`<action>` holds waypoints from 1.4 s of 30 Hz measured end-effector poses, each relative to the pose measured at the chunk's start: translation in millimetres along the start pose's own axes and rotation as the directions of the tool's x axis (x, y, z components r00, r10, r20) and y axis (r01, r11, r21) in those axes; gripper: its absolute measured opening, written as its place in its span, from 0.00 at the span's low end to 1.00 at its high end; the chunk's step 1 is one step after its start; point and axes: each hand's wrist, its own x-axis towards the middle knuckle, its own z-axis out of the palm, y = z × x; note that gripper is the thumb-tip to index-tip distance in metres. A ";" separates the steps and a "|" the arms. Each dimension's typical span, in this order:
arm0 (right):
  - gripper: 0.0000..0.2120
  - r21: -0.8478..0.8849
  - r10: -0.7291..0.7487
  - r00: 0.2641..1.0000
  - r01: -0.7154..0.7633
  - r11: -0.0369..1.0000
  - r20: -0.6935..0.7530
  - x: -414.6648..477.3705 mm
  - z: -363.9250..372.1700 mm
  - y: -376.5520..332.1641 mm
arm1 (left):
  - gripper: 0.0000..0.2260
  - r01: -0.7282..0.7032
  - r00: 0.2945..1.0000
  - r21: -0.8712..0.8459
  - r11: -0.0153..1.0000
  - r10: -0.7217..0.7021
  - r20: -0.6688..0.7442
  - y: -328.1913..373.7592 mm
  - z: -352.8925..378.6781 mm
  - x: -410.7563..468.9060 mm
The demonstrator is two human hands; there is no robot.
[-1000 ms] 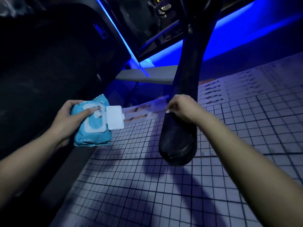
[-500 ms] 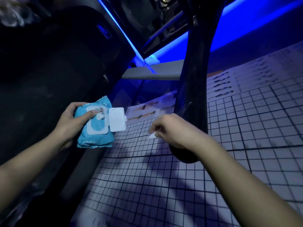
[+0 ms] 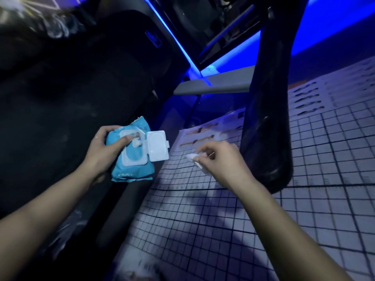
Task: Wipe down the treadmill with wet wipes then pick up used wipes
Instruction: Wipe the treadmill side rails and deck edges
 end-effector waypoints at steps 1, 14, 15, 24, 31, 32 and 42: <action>0.09 0.009 -0.013 1.000 0.013 1.000 -0.013 1.5 3.1 1.4 | 0.20 -0.009 1.000 0.008 1.000 0.009 -0.018 -1.4 -3.1 -1.9; 0.06 0.165 -0.126 0.984 0.103 0.981 0.130 -5.7 119.8 -8.8 | 0.17 -0.195 0.860 0.207 0.959 0.268 -0.434 19.5 -122.1 -30.0; 0.06 0.159 -0.124 0.982 0.100 0.982 0.146 -7.4 126.0 -10.2 | 0.18 -0.194 0.850 0.223 0.955 0.277 -0.448 22.2 -131.4 -32.9; 0.09 0.147 -0.187 0.978 0.171 0.974 0.097 -27.9 126.8 -28.7 | 0.20 -0.186 0.891 0.195 0.963 0.249 -0.380 16.0 -126.6 -53.2; 0.08 0.224 -0.426 0.905 0.418 0.880 -0.017 -28.7 118.4 -60.7 | 0.18 -0.202 0.949 0.108 0.973 0.222 -0.223 14.5 -72.6 -51.5; 0.09 0.209 -0.434 0.900 0.434 0.876 -0.048 -26.6 119.8 -62.6 | 0.17 -0.209 0.955 0.104 0.972 0.226 -0.191 14.7 -64.1 -50.2; 0.04 0.222 -0.256 0.939 0.307 0.925 -0.230 -1.7 108.4 -50.3 | 0.20 -0.216 0.976 0.137 0.967 0.217 0.006 8.4 -11.4 -51.1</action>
